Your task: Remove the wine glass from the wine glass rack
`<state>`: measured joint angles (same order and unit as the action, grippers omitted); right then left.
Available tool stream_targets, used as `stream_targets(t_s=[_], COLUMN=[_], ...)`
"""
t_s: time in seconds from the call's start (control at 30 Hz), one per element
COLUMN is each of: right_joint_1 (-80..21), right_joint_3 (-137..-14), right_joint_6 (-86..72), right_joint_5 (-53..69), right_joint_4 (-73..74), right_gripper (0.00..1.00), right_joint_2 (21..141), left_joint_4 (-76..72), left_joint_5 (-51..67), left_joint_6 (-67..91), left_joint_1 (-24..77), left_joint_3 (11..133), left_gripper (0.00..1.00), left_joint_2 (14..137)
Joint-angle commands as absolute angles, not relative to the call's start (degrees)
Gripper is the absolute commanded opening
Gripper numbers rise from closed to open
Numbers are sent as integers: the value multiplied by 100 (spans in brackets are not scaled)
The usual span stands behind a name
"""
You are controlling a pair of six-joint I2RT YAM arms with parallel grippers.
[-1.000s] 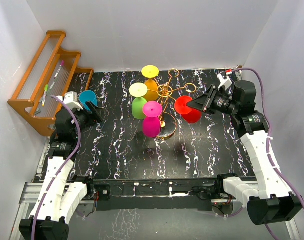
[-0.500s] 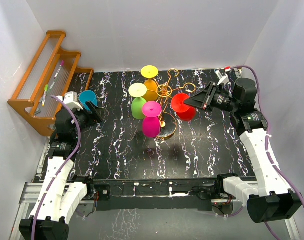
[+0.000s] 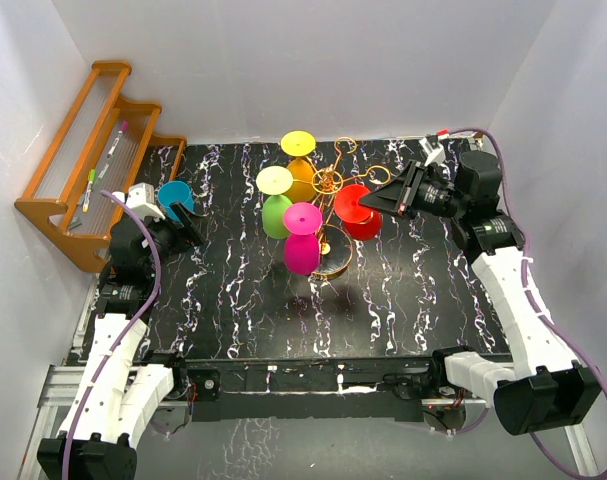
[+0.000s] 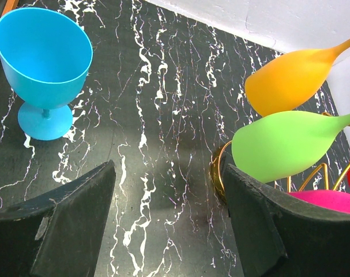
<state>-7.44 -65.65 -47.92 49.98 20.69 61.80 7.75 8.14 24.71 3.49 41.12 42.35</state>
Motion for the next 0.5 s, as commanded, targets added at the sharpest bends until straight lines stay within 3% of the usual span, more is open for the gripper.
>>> stream_targets(t_s=[0.0,0.47], right_joint_1=[-1011,-1646], right_joint_3=[-6811,-7035], right_joint_6=[-4804,-4792], right_joint_5=[4886,4288], right_joint_4=[1532,1371], right_gripper=[8,8], right_joint_2=[6297,6631], left_joint_4=[703,713], left_joint_5=[822,826], left_joint_6=[2462,2452], left_joint_1=[325,327], left_joint_3=[4128,4125], left_gripper=[73,73], left_joint_2=[4185,4166])
